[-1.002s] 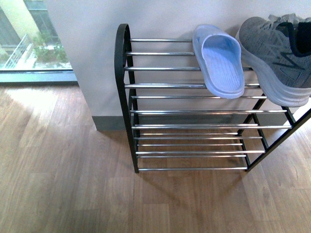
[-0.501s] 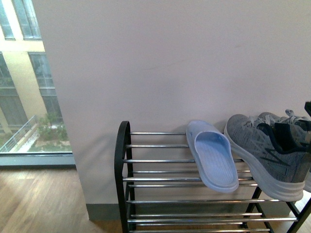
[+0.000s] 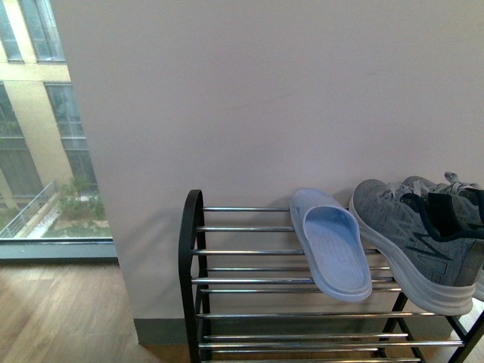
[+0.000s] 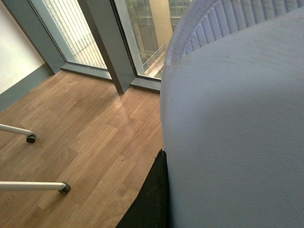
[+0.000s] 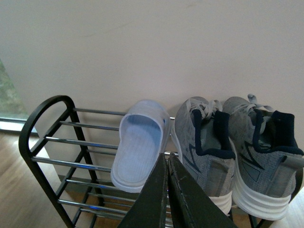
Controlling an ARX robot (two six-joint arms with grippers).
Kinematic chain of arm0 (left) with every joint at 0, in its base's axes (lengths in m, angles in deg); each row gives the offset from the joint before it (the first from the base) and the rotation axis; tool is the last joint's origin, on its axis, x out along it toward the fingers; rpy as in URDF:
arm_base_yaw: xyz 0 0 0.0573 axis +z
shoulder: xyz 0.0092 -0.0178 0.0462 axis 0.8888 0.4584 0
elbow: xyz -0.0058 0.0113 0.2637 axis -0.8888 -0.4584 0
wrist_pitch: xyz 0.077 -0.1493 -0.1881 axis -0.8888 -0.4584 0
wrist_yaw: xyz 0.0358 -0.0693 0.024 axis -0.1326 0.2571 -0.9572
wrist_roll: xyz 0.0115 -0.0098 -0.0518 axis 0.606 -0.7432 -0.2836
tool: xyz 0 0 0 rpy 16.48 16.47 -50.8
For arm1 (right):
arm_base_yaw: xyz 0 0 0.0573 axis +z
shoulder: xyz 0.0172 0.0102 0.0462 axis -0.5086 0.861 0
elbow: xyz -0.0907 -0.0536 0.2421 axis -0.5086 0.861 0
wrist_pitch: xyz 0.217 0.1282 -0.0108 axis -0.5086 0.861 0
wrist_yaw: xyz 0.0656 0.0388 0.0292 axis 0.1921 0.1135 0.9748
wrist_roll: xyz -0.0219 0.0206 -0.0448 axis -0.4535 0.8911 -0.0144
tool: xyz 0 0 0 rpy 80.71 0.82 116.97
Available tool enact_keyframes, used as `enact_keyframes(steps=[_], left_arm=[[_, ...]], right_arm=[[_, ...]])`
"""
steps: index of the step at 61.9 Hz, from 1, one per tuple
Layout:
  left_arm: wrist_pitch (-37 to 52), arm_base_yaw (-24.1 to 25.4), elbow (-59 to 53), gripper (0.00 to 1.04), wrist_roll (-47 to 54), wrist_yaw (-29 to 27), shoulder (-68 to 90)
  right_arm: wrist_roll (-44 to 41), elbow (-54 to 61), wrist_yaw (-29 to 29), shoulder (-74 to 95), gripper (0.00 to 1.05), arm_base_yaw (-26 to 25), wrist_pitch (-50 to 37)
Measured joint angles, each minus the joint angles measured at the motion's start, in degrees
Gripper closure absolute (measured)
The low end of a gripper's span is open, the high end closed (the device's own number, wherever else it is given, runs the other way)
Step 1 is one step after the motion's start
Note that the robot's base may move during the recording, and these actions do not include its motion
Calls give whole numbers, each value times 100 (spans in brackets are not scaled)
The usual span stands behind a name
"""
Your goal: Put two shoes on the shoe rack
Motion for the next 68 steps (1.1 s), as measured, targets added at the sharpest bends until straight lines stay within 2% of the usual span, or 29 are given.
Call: enact_keyframes(steps=[38,68], left_arm=[[0,0,0,103,0,0,0],[0,0,0,103,0,0,0]], right_arm=[[0,304,0,-2750,103,0,2319],[0,308,0,-4035,103,0,3536]])
